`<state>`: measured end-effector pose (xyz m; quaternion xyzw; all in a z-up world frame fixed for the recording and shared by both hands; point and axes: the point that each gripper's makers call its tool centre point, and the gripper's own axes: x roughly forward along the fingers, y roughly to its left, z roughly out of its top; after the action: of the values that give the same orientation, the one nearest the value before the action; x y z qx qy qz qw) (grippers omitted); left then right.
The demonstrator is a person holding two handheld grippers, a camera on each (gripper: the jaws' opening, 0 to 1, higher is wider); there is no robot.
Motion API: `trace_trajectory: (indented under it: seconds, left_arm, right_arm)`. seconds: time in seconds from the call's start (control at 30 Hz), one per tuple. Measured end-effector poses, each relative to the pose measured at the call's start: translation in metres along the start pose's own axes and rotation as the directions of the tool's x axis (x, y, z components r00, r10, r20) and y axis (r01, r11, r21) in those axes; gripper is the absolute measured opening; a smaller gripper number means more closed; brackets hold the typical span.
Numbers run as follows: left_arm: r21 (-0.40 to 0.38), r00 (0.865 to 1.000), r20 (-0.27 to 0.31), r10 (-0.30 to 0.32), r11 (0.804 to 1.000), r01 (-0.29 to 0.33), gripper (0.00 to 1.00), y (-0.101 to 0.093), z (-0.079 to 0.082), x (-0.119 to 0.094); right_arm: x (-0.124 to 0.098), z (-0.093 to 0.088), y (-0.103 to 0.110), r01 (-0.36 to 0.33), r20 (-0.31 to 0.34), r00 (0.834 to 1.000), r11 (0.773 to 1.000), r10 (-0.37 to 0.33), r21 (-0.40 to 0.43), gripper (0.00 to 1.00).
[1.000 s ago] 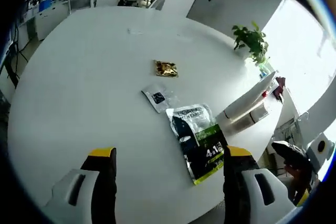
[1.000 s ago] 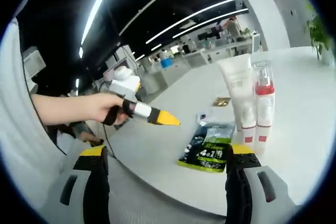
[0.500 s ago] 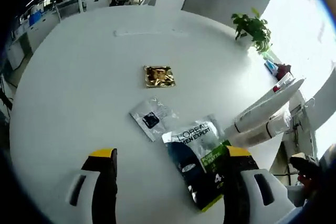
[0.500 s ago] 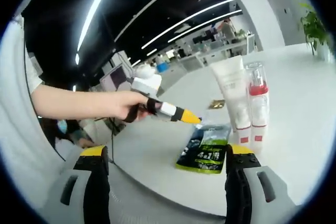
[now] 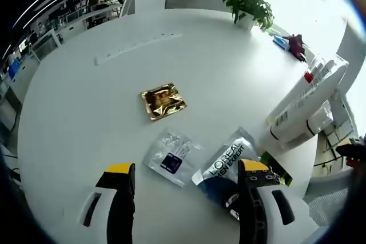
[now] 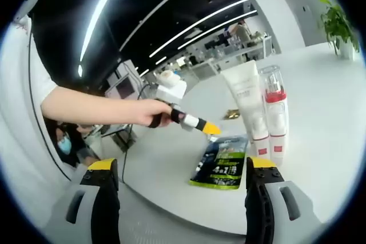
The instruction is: Arrange the skincare products in the storage area until every visible bottle or jar stands upright without overlapping.
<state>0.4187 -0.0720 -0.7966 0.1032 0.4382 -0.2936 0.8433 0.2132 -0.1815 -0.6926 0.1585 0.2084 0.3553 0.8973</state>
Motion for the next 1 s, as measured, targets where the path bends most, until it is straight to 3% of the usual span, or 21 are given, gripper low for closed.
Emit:
trace_trajectory:
  seconds: [0.13, 0.33, 0.6, 0.7, 0.83, 0.9, 0.93, 1.0]
  left_arm:
    - [0.123, 0.998, -0.055, -0.022, 0.992, 0.029, 0.65, 0.004, 0.004, 0.009]
    - [0.175, 0.991, -0.125, -0.053, 0.982, 0.075, 0.64, 0.013, 0.0, 0.024]
    - [0.173, 0.987, -0.147, -0.062, 0.981, 0.088, 0.57, 0.013, -0.003, 0.032]
    - [0.193, 0.986, -0.166, -0.025, 0.98, 0.057, 0.56, 0.019, -0.007, 0.036]
    - [0.194, 0.987, -0.157, -0.041, 0.978, 0.072, 0.54, 0.019, -0.004, 0.037]
    - [0.226, 0.986, -0.167, -0.022, 0.972, 0.06, 0.5, 0.023, -0.005, 0.038]
    - [0.272, 0.988, -0.151, -0.027, 0.96, 0.067, 0.5, 0.022, -0.003, 0.038]
    - [0.245, 0.987, -0.161, -0.025, 0.967, 0.064, 0.49, 0.018, -0.006, 0.035]
  right_arm:
    - [0.0, 0.0, -0.002, 0.008, 0.003, 1.0, 1.0, -0.008, 0.011, 0.91]
    - [0.001, -0.001, -0.004, 0.014, -0.001, 1.0, 1.0, -0.014, 0.022, 0.91]
    - [0.001, -0.001, -0.006, 0.021, -0.001, 1.0, 0.999, -0.021, 0.034, 0.9]
    - [0.001, -0.002, -0.007, 0.024, -0.004, 1.0, 0.999, -0.024, 0.035, 0.9]
    - [0.001, -0.002, -0.008, 0.026, -0.005, 1.0, 0.999, -0.025, 0.038, 0.9]
    - [0.001, -0.003, -0.008, 0.026, -0.007, 1.0, 0.999, -0.026, 0.037, 0.9]
    - [0.001, -0.003, -0.008, 0.026, -0.008, 1.0, 0.999, -0.026, 0.036, 0.9]
    - [0.001, -0.003, -0.008, 0.027, -0.008, 1.0, 0.999, -0.027, 0.036, 0.9]
